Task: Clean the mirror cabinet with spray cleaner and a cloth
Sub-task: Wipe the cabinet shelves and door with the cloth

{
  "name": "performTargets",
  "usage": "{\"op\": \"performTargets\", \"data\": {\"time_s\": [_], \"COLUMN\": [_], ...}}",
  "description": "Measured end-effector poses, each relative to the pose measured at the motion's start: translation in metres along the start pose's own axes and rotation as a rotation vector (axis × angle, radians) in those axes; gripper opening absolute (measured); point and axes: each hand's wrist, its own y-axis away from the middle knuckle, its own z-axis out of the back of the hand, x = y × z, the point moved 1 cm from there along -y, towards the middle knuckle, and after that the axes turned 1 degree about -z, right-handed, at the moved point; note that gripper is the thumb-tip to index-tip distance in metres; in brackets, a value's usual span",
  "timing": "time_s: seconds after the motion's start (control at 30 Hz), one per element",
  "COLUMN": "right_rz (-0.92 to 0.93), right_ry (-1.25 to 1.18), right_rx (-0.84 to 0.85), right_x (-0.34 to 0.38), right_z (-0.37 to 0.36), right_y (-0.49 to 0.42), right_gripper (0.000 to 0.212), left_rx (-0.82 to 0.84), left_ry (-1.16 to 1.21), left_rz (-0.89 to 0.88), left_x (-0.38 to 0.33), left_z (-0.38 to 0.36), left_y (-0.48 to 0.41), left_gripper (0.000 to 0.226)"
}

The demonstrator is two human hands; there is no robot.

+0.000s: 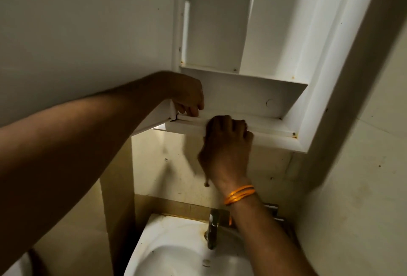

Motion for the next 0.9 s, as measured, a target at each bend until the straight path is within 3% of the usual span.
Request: {"op": "performTargets", "data": {"time_s": [0.03,0.1,0.2,0.3,0.37,0.4,0.47,0.67,0.9], "right_rz": [0.020,0.051,0.066,0.157,0.187,0.178,0.154,-0.111,-0.219], "right_ry": [-0.040,-0.132,-0.200,-0.161,-0.079,-0.037,0.045,0.097,0.099], "right_rx": [-0.009,-0.031,-0.013,-0.034,-0.035,-0.032,-0.018,0.014,-0.045], "right_x": [0.018,0.052,0.075,0.059,0.034,0.018,-0.017,-0.124,-0.104], "right_z": [-0.002,-0.006,-0.013,-0.014,-0.007,-0.003,0.008,0.037,0.032], "right_y": [-0.002,-0.007,-0.014,-0.018,-0.020,-0.020,-0.017,-0.003,-0.013], "right_gripper": [0.046,0.042,0.031,0.029,0.030,0.030,0.030,0.031,0.026], "left_rx": [-0.003,0.093,0.061,0.078,0.101,0.067,-0.092,-0.061,-0.037], "left_ry": [0.038,-0.278,0.025,-0.141,-0.020,0.170,0.112,0.054,0.003], "left_rz": [0.003,-0.094,0.101,-0.009,0.046,0.071,0.091,0.113,0.104], "left_x": [-0.002,0.000,0.002,0.002,-0.001,-0.001,0.002,0.001,0.001], "left_z": [0.000,-0.005,0.000,-0.007,-0.005,0.000,0.000,-0.001,0.003], "left_y": [-0.002,0.004,0.001,-0.002,-0.002,-0.003,-0.005,-0.006,-0.003], "left_gripper": [0.034,0.041,0.032,0.036,0.036,0.031,0.024,0.021,0.019]}}
